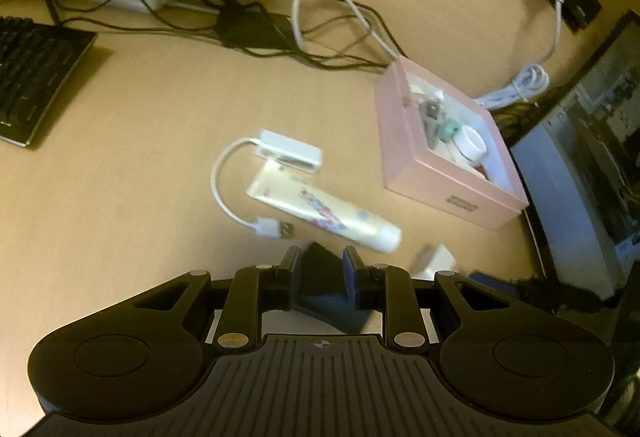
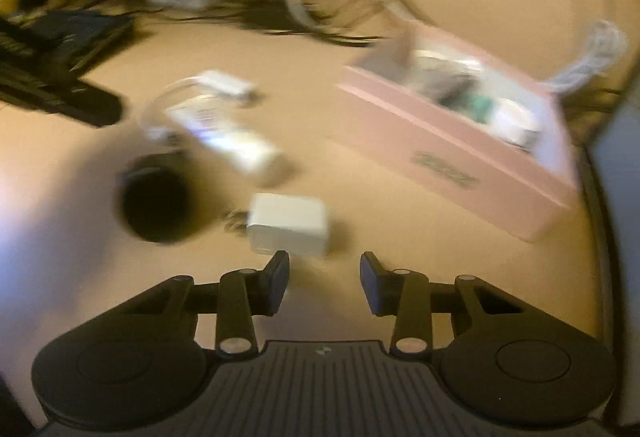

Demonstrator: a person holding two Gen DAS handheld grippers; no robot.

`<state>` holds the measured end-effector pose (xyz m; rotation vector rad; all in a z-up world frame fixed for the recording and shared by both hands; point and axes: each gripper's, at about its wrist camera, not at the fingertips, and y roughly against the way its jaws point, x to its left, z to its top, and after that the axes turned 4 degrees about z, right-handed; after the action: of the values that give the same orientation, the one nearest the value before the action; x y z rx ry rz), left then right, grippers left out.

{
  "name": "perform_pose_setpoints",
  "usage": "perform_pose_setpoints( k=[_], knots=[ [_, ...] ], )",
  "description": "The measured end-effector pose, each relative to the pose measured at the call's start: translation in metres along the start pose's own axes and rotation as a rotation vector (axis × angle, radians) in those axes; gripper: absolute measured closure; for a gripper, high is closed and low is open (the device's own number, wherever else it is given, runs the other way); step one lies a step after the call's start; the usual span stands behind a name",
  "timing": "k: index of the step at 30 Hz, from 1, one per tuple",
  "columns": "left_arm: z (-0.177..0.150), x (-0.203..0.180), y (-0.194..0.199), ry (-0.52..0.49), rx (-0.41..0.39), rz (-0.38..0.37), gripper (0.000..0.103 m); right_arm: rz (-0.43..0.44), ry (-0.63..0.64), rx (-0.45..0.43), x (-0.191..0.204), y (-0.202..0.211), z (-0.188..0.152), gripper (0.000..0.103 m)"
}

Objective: Organize rigid objects
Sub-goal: 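Grasp the black round device with the right tool while the left tool reaches toward the white charger, then grasp the small white charger with the left tool while the right tool holds the black device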

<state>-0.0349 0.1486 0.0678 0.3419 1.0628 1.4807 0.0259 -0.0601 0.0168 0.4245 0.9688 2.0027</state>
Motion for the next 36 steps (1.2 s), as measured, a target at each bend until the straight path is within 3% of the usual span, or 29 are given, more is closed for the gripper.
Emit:
perform_pose_setpoints(
  k=[1,2,3,5,9,11,13,14,15,19,23,26,29,33,36],
  knots=[
    [0.000,-0.002,0.001,-0.004,0.004,0.006,0.078,0.042,-0.011,-0.025,-0.005,0.007,0.001,0.063],
    [0.001,-0.002,0.002,-0.002,-0.001,0.018,0.078,0.085,-0.005,-0.051,-0.007,0.013,0.002,0.055],
    [0.002,0.000,0.003,0.006,-0.013,0.039,0.078,0.129,0.017,-0.081,-0.005,0.020,0.003,0.041],
    [0.005,0.008,0.006,0.038,-0.030,0.102,0.078,0.207,0.089,-0.147,0.009,0.030,0.007,0.031],
    [0.005,0.023,0.023,0.070,-0.066,0.132,0.078,0.364,0.130,-0.132,0.039,0.015,0.024,0.031],
    [0.003,0.026,0.026,0.056,-0.063,0.137,0.078,0.386,0.182,-0.120,0.058,0.000,0.031,0.031],
    [0.001,0.026,0.029,0.019,-0.062,0.114,0.078,0.344,0.227,-0.098,0.072,-0.020,0.033,0.031],
    [0.000,0.024,0.031,-0.009,-0.066,0.096,0.078,0.315,0.230,-0.075,0.076,-0.028,0.034,0.036],
    [-0.001,0.021,0.032,-0.050,-0.075,0.075,0.078,0.305,0.225,-0.057,0.079,-0.030,0.033,0.055],
    [-0.003,-0.004,0.022,-0.190,-0.084,0.003,0.078,0.261,0.145,-0.127,0.060,0.005,0.018,0.055],
    [-0.007,-0.048,-0.001,-0.358,-0.055,-0.075,0.078,0.096,-0.017,-0.153,0.015,0.037,-0.004,0.055],
    [-0.013,-0.081,-0.025,-0.449,-0.038,-0.077,0.078,-0.048,-0.138,-0.138,-0.020,0.052,-0.024,0.055],
    [-0.018,-0.109,-0.048,-0.529,-0.001,-0.090,0.076,-0.133,-0.239,-0.108,-0.039,0.055,-0.042,0.055],
    [-0.027,-0.130,-0.071,-0.600,0.026,-0.030,0.075,-0.179,-0.304,-0.087,-0.042,0.055,-0.058,0.055],
    [-0.029,-0.131,-0.082,-0.595,0.047,-0.031,0.075,-0.191,-0.303,-0.079,-0.038,0.052,-0.065,0.055]
  ],
)
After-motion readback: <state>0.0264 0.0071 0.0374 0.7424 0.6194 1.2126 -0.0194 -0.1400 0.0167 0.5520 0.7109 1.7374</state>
